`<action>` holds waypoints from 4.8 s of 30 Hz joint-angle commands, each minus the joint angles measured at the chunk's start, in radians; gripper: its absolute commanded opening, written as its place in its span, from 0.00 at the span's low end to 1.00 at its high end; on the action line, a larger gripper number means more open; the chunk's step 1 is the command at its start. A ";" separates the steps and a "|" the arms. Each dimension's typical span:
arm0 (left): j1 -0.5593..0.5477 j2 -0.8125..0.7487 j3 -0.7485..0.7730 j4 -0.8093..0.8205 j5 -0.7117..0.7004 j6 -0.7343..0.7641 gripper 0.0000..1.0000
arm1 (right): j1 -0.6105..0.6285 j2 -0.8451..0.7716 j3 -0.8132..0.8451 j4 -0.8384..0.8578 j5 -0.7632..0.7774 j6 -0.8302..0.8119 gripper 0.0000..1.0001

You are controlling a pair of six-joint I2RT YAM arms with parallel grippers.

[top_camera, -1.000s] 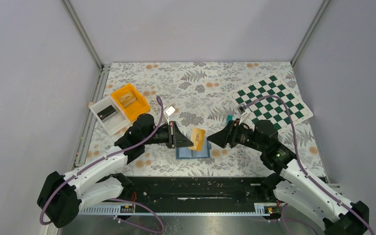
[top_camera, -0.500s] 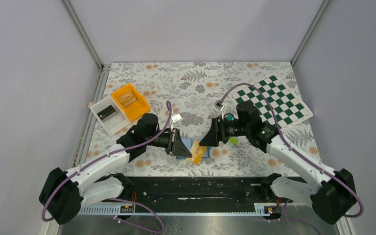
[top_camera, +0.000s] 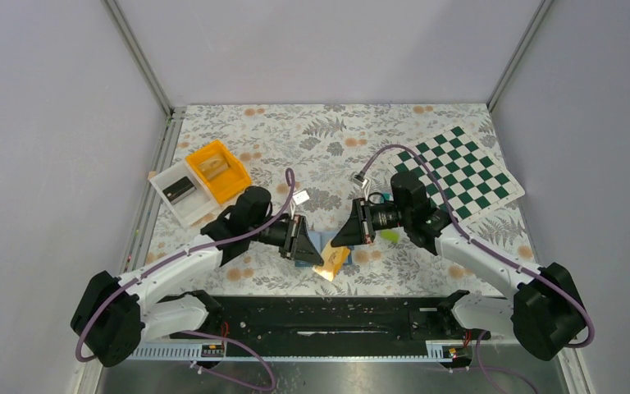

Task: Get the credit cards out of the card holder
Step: Remove the credit card from the card holder, then place the credit card in the storage box.

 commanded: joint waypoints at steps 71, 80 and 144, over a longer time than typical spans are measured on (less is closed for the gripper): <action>0.966 0.303 0.606 -0.327 -0.253 0.082 0.00 | -0.102 -0.563 -0.296 0.013 0.544 0.354 0.99; 1.067 0.577 0.854 -0.558 -0.322 0.221 0.00 | -0.103 -0.484 -0.318 0.017 0.568 0.276 1.00; 1.041 0.848 1.170 -0.584 -0.630 0.198 0.49 | -0.102 -0.278 -0.245 -0.019 0.554 0.223 0.99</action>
